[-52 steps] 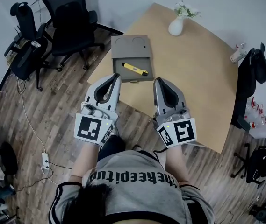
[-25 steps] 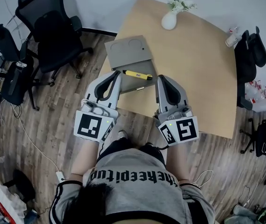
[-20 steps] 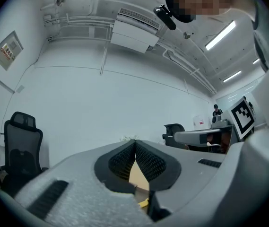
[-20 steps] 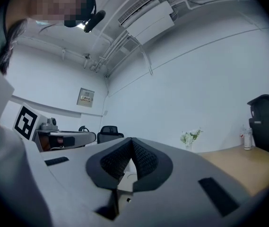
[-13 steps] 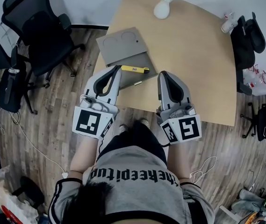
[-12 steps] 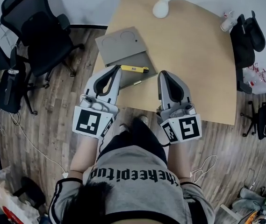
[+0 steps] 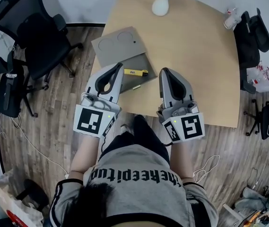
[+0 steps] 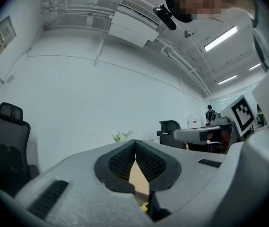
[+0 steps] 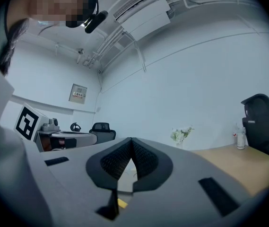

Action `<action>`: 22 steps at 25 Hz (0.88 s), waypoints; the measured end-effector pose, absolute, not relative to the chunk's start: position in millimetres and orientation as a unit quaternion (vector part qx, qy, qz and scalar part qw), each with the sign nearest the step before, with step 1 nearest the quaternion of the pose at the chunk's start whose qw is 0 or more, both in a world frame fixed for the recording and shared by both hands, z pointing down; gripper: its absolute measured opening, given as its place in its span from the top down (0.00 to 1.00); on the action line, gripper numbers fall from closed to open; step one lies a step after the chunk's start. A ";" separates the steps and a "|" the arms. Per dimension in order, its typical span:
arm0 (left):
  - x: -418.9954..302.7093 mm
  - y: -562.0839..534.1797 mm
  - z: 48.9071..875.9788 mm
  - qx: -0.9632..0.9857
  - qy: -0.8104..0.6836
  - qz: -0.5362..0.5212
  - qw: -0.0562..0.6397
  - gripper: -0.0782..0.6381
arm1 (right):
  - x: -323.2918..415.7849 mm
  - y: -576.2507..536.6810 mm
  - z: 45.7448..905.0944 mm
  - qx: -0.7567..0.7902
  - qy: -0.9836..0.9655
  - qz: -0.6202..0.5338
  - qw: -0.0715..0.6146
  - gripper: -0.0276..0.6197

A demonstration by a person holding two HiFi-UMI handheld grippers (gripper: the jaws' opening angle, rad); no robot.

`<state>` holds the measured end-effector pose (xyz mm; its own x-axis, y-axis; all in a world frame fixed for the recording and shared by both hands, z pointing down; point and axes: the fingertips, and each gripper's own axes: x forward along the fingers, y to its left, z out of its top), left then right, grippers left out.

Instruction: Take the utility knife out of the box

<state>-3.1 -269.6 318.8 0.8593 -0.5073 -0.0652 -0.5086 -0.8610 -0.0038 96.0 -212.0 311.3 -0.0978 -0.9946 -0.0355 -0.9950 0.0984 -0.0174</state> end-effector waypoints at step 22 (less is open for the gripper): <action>59.9 -317.4 432.2 -0.974 0.188 -0.127 0.002 0.87 | 138.7 -280.1 362.5 -0.652 0.756 -0.057 -0.001 0.95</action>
